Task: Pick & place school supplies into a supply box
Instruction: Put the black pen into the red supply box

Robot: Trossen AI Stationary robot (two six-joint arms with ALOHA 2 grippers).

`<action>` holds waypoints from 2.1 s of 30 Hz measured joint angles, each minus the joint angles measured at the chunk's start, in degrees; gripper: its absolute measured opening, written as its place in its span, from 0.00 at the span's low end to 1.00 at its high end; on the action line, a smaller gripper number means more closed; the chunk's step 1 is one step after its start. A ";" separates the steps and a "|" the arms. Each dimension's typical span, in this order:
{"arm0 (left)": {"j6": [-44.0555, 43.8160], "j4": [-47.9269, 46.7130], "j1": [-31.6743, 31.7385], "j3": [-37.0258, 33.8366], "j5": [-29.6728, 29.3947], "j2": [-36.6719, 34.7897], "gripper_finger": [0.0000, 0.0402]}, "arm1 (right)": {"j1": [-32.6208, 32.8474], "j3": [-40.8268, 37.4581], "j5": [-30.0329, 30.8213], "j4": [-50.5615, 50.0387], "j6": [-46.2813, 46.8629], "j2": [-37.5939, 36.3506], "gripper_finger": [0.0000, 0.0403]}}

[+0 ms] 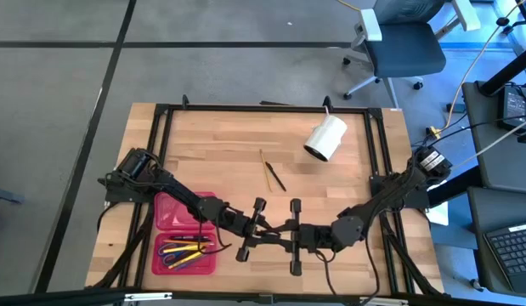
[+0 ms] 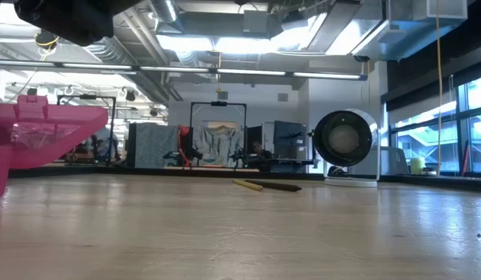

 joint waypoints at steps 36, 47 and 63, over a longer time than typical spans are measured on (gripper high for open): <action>1.97 -19.15 -1.27 0.00 -10.05 -3.46 0.05 | 1.93 0.02 3.63 -30.60 18.77 -3.34 0.58; -20.92 -69.82 -4.96 0.04 -12.24 -19.39 0.05 | 1.94 0.02 3.24 -50.67 34.56 -4.39 0.60; -64.99 -108.11 -14.38 0.04 13.48 -25.33 0.06 | -7.96 0.00 2.82 -57.20 42.66 -4.13 0.60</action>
